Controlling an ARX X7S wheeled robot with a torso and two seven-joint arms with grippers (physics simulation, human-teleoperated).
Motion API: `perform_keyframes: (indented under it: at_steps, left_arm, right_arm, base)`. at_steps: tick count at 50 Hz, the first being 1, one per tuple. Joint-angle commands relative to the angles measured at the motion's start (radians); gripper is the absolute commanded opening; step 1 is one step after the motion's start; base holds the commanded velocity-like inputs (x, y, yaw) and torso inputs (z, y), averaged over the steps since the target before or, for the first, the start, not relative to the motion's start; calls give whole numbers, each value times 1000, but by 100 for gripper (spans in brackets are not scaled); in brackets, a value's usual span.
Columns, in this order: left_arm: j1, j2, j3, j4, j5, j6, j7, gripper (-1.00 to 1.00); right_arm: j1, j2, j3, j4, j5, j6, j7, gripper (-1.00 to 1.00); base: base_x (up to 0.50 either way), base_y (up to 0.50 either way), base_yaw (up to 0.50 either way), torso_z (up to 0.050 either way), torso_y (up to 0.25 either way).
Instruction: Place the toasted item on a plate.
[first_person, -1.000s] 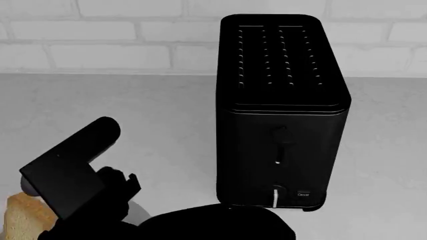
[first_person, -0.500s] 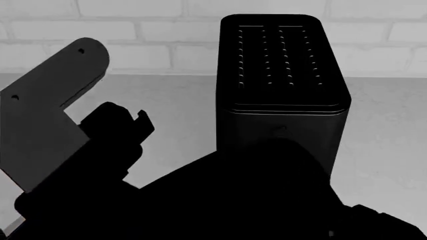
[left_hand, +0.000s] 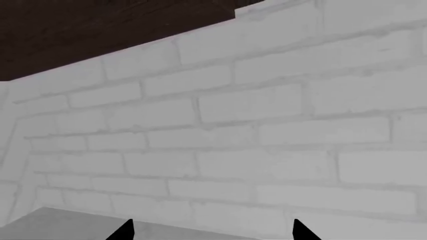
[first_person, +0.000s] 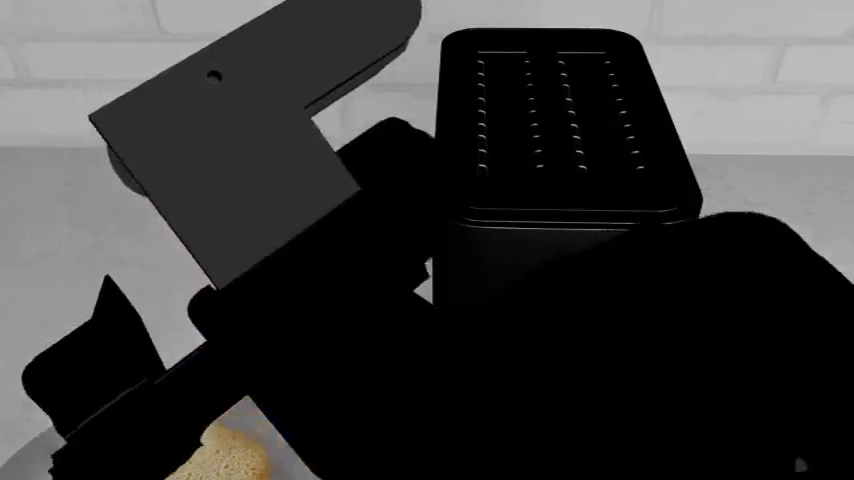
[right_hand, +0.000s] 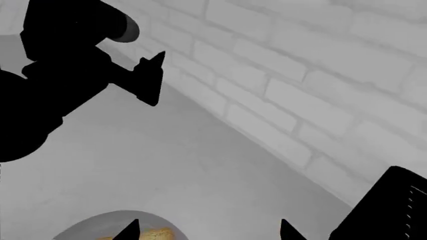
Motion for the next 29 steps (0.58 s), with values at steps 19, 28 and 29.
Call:
perform_keyframes:
  at_steps: [19, 28, 29]
  left_arm:
    - [2, -5, 0, -22, 5, 15, -9, 100]
    - [6, -6, -2, -33, 8, 23, -14, 100]
    - [6, -6, 0, -35, 9, 25, -14, 100]
  right_arm:
    - [135, 273, -29, -79, 272, -101, 282, 100]
    - [145, 344, -34, -97, 307, -123, 319, 100]
    - [144, 359, -30, -100, 310, -125, 322, 100]
  base:
    - [0, 0, 0, 0, 0]
    - [0, 0, 0, 0, 0]
    - [0, 0, 0, 0, 0]
